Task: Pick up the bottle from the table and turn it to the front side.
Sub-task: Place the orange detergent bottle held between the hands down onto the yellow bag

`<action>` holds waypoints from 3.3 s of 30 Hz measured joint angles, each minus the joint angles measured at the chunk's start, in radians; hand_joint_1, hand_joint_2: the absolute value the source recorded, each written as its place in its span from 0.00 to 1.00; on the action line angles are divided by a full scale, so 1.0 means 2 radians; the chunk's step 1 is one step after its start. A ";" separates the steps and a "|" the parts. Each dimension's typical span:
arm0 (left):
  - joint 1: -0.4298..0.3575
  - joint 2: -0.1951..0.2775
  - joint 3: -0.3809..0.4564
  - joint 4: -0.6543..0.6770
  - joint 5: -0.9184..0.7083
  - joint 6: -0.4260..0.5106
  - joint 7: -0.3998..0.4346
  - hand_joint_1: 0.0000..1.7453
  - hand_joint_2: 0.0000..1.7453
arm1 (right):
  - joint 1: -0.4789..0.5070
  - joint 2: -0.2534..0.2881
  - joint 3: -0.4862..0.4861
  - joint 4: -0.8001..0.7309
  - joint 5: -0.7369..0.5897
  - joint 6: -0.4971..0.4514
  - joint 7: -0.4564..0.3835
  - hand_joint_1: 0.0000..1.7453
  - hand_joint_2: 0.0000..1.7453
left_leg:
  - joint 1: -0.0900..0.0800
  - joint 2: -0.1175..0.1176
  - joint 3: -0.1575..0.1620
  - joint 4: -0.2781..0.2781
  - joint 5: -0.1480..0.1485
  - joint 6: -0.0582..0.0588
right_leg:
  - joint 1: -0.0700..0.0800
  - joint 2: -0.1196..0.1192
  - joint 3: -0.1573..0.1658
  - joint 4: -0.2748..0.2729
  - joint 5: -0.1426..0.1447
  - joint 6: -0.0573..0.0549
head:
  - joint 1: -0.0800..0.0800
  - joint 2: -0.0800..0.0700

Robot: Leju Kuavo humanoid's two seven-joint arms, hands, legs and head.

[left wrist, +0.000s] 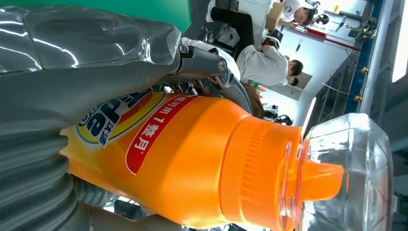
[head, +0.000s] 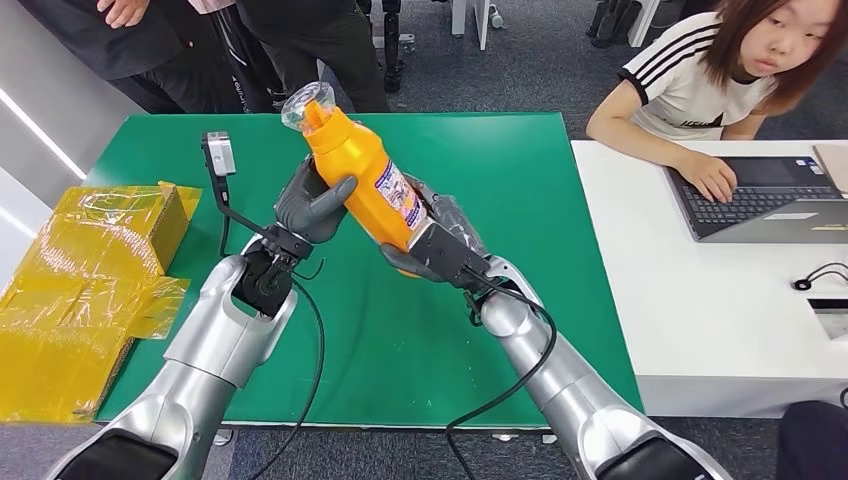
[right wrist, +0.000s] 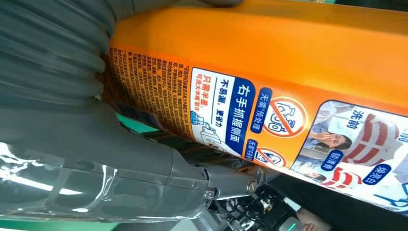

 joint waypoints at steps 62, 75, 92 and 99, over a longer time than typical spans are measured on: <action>0.043 0.307 -0.014 -0.107 -0.951 0.487 -0.046 1.00 1.00 | 0.328 -0.169 -0.175 -0.446 -0.078 -0.058 -0.073 0.00 1.00 | 0.000 -0.001 0.000 -0.001 0.000 0.000 | 0.000 -0.001 0.000 0.001 -0.001 -0.001 | 0.000 0.000; 0.112 0.310 -0.002 -0.071 -1.099 0.480 0.016 1.00 1.00 | 0.344 -0.167 -0.206 -0.458 -0.084 -0.038 -0.081 0.00 1.00 | 0.000 0.000 0.000 -0.001 0.000 -0.001 | 0.000 -0.001 0.000 0.000 -0.001 -0.001 | 0.000 0.000; 0.183 0.287 0.049 0.017 -1.098 0.438 0.000 1.00 1.00 | 0.361 -0.158 -0.213 -0.476 -0.065 0.003 -0.080 0.00 1.00 | 0.000 0.000 0.000 -0.001 -0.001 -0.001 | 0.000 -0.001 0.000 0.000 -0.001 -0.001 | 0.000 0.000; 0.169 0.273 0.050 0.070 -1.120 0.470 0.001 0.14 1.00 | 0.344 -0.155 -0.210 -0.470 -0.070 0.024 -0.078 0.00 1.00 | 0.000 -0.001 0.000 -0.001 -0.001 -0.001 | 0.000 -0.001 0.000 0.000 -0.001 -0.001 | 0.000 0.000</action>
